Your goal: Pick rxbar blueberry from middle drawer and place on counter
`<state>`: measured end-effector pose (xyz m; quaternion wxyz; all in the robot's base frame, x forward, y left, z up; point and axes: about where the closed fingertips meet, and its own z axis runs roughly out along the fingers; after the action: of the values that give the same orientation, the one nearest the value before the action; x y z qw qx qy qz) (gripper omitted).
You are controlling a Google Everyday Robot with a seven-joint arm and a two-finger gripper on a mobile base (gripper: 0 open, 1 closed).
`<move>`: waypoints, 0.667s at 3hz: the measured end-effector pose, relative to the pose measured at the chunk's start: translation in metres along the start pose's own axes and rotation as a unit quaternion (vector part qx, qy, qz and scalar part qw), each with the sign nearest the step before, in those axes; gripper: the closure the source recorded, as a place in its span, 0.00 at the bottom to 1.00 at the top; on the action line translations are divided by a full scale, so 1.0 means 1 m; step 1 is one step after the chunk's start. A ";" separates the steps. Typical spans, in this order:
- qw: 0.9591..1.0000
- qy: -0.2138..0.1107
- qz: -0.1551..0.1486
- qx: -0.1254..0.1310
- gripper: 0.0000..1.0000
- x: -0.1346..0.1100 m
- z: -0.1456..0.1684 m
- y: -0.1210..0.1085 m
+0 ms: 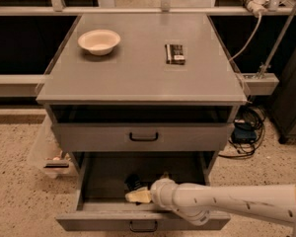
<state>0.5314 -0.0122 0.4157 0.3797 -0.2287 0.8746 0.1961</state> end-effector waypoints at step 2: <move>0.997 0.007 -0.079 -0.017 0.00 0.014 0.041 0.056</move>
Offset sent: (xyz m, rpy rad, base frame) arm -0.0168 0.0996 -0.0472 -0.1578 -0.1195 0.2158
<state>0.5156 0.0513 0.3887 0.3837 -0.3051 0.8531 0.1789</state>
